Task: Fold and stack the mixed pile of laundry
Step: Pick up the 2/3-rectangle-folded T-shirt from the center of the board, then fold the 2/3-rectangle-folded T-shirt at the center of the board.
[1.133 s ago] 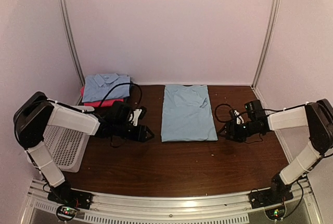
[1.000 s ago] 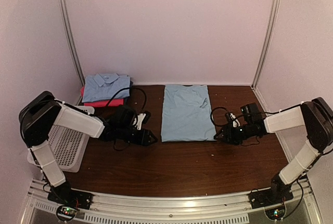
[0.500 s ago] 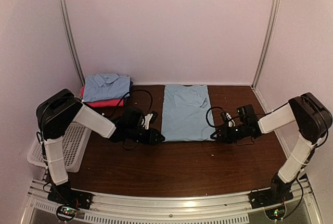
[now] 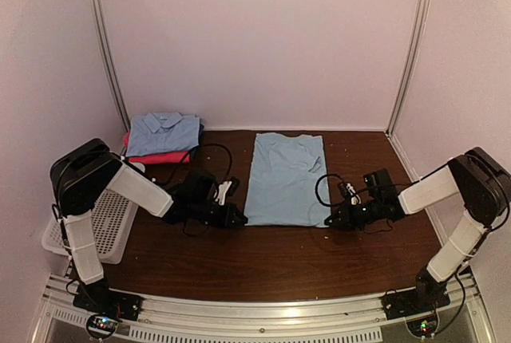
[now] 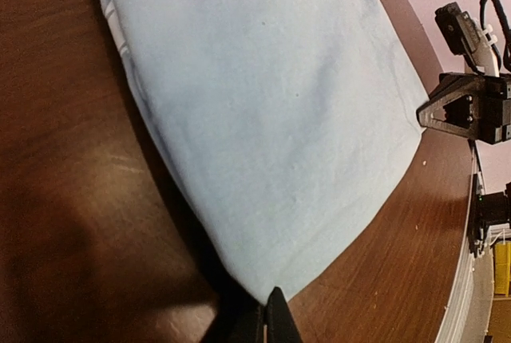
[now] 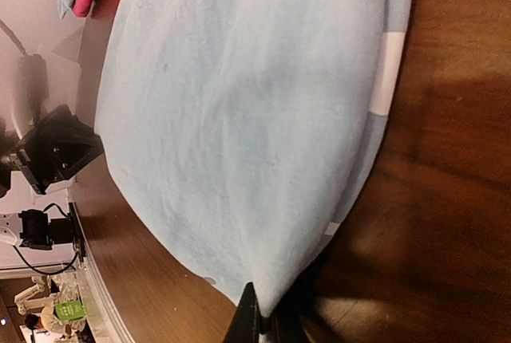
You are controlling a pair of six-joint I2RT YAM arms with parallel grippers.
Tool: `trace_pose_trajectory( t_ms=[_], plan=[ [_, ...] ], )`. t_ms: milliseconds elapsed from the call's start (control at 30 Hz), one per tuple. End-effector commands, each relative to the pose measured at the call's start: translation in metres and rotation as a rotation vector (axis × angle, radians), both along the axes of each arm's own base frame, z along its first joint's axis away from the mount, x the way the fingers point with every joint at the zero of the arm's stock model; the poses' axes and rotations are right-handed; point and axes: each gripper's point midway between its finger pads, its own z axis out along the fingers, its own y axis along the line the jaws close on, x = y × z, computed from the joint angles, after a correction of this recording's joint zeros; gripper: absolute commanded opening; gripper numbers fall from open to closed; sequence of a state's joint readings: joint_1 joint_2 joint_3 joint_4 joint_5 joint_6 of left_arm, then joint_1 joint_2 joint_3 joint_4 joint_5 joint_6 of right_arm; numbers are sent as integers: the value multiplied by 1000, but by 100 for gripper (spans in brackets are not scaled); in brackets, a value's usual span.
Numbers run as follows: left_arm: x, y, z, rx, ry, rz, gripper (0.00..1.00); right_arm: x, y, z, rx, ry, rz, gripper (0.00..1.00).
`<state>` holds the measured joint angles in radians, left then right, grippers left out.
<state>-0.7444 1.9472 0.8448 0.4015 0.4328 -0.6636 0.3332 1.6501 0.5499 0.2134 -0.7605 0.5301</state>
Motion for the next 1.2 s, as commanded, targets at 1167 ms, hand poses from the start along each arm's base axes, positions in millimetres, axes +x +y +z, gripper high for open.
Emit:
trace_pose_trajectory(
  t_ms=[1167],
  plan=[
    [123, 4, 100, 125, -244, 133, 0, 123, 10, 78, -122, -172, -50, 0]
  ],
)
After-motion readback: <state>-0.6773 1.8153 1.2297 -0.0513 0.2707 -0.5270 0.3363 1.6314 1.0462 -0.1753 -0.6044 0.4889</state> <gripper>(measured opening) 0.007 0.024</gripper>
